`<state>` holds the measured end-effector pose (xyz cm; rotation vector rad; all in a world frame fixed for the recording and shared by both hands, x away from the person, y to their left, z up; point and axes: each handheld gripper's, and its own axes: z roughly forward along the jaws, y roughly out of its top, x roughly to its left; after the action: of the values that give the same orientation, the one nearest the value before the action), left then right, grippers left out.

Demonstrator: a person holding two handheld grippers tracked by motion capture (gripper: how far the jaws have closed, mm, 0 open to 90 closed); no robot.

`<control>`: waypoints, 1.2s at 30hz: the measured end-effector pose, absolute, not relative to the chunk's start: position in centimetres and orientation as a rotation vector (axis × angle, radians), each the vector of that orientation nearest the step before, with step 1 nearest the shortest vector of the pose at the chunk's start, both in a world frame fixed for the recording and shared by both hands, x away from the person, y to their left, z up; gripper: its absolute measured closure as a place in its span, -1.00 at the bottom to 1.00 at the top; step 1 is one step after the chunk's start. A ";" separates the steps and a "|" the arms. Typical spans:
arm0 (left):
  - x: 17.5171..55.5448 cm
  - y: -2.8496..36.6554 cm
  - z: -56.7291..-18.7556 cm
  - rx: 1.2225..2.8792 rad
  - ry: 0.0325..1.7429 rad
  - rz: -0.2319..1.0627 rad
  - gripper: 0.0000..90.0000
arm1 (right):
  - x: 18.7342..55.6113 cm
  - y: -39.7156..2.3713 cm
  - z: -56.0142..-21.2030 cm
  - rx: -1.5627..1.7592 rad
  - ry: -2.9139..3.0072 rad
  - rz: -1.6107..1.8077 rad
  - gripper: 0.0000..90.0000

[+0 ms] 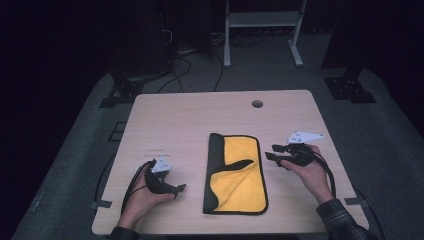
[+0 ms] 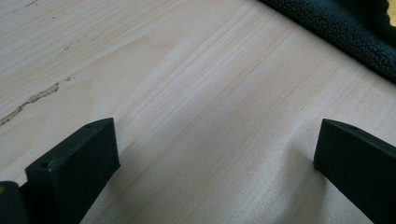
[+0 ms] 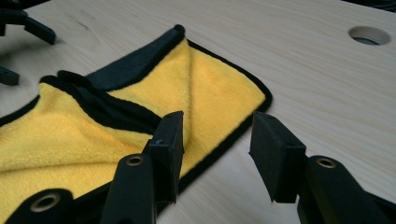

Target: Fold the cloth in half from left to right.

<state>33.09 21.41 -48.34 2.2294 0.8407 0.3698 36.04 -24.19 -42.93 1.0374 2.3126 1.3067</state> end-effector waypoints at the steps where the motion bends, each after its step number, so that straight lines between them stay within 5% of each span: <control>1: 33.1 21.4 -48.3 2.229 0.840 0.370 -1.00 | 36.1 -23.9 -42.9 1.030 2.318 1.321 0.20; 36: 33.1 21.4 -48.4 2.225 0.846 0.370 -1.00 | 37.6 -10.7 -44.6 0.730 2.588 1.446 0.12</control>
<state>33.08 21.38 -48.35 2.2247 0.8456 0.3698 37.59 -10.69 -44.61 0.7303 2.5877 1.4455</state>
